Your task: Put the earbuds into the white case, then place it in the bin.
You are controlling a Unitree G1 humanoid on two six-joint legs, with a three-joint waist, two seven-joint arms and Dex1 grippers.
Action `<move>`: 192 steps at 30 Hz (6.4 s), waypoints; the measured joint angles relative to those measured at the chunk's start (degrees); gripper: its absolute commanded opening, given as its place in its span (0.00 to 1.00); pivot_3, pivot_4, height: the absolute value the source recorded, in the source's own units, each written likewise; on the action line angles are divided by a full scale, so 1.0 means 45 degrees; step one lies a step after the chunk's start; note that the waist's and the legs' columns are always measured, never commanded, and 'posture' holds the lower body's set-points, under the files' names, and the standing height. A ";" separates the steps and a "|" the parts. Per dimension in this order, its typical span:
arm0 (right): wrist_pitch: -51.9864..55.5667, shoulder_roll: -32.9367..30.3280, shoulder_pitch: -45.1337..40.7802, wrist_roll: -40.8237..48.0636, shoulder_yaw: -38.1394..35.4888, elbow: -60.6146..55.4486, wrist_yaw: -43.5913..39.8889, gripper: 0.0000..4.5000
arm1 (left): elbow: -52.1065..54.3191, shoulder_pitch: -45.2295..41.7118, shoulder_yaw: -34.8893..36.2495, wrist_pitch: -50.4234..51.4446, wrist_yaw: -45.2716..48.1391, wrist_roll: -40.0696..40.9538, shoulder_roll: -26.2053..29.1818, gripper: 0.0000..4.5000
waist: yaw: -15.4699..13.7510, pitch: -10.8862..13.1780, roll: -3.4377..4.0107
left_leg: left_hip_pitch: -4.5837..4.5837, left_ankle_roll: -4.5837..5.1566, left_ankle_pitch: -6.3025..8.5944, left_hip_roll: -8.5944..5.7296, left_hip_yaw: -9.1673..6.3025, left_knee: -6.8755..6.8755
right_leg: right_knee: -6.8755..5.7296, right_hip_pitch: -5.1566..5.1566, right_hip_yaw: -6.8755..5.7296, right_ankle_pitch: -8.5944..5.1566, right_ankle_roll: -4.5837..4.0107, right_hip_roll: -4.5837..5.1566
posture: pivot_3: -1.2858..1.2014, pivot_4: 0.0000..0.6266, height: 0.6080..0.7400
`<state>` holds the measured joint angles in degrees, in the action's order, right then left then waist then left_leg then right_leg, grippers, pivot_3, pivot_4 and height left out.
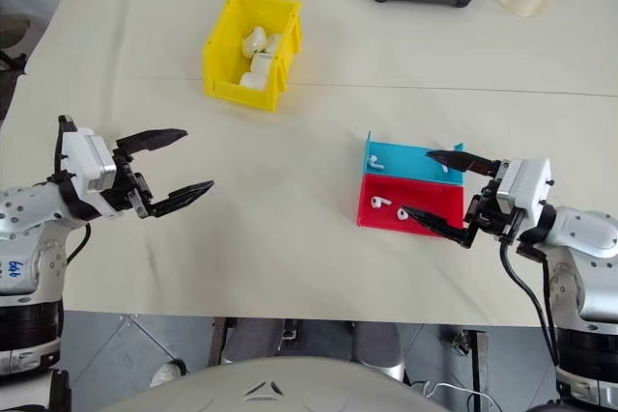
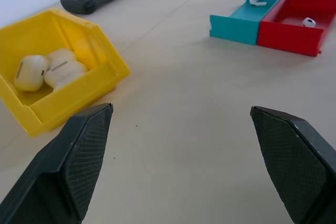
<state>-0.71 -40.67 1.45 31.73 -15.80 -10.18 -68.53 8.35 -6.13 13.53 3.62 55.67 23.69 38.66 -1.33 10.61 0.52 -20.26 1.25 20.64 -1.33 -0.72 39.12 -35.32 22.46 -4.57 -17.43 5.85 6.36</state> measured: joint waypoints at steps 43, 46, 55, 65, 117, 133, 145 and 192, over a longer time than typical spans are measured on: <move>-0.0334 0.1647 -0.2831 -0.0039 0.2973 0.0444 -0.1002 1.00 | 0.0052 0.1972 0.5147 1.1307 -0.7428 0.1567 0.3473 0.99 | 0.0031 0.0042 -0.0005 | 0.0004 -0.0029 0.0017 0.0004 -0.0020 -0.0011 | -0.0021 0.0021 0.0016 -0.0013 -0.0024 0.0005 | 0.52 0.24 1.00; -0.0080 0.1669 -0.2892 -0.0012 0.3058 0.0104 -0.0924 1.00 | -0.1787 0.0412 0.3946 1.1715 -0.6482 0.1449 0.4591 0.99 | 0.0045 0.0044 -0.0001 | 0.0001 -0.0032 0.0020 -0.0001 -0.0021 -0.0014 | -0.0030 0.0030 0.0017 -0.0013 -0.0024 0.0005 | 0.52 0.24 1.00; 0.0149 0.1836 -0.2845 -0.0011 0.3320 -0.0428 -0.0497 1.00 | -0.5592 -0.3456 -0.0383 1.1342 -0.4431 -0.0234 0.5658 0.99 | 0.0146 0.0049 -0.0007 | -0.0038 -0.0025 0.0024 -0.0009 -0.0012 -0.0032 | -0.0071 0.0073 0.0001 -0.0011 -0.0020 -0.0016 | 0.52 0.24 1.00; 0.0139 0.1951 -0.2716 -0.0042 0.3449 -0.0691 -0.0232 1.00 | -0.8462 -0.6814 -0.2955 1.0834 -0.3169 -0.2097 0.5213 0.99 | 0.0173 0.0056 -0.0024 | -0.0044 -0.0024 0.0016 -0.0002 0.0014 0.0007 | -0.0103 0.0076 0.0009 -0.0009 -0.0012 -0.0047 | 0.52 0.24 1.00; 0.0137 0.2155 -0.2470 -0.0248 0.3490 -0.0896 0.0293 1.00 | -0.6414 -0.5584 -0.1139 1.4704 -0.3917 -0.2979 0.4832 0.99 | 0.0357 0.0054 -0.0025 | -0.0008 -0.0030 0.0009 0.0024 0.0056 0.0013 | -0.0138 0.0081 0.0071 -0.0009 -0.0011 -0.0044 | 0.52 0.24 1.00; 0.0137 0.2176 -0.2420 -0.0256 0.3501 -0.0899 0.0347 1.00 | -0.7503 -0.6609 -0.1750 1.3587 -0.4001 -0.3087 0.4394 0.99 | 0.0138 0.0052 -0.0022 | -0.0004 -0.0036 -0.0003 -0.0002 0.0054 0.0013 | -0.0152 0.0080 0.0066 -0.0008 -0.0010 -0.0025 | 0.52 0.24 1.00; 0.0137 0.2180 -0.2349 -0.0312 0.3541 -0.0899 0.0409 1.00 | -0.7556 -0.6663 -0.1866 1.3400 -0.3897 -0.3040 0.4353 0.65 | 0.0078 0.0052 -0.0022 | -0.0004 -0.0038 -0.0005 0.0002 0.0055 0.0013 | -0.0151 0.0080 0.0065 -0.0009 -0.0010 -0.0029 | 0.52 0.24 1.00; 0.0174 -0.1063 0.7182 -0.0182 -0.6083 -0.2227 -0.0606 1.00 | 0.0480 -0.0677 -0.4747 -0.3910 0.4369 0.1609 -0.6158 0.61 | -0.0144 0.0027 0.0011 | 0.0025 0.0031 0.0007 0.0009 0.0092 0.0018 | 0.0035 -0.0031 0.0069 0.0022 0.0046 -0.0039 | 0.52 0.24 1.00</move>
<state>0.07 -45.46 33.77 30.91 -43.18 -20.20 -71.26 10.51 -9.18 -7.83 -13.98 75.34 30.93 10.94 -1.98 10.73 0.57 -20.15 1.39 20.67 -1.29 -0.31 39.20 -35.16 22.32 -4.25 -17.33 6.05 6.18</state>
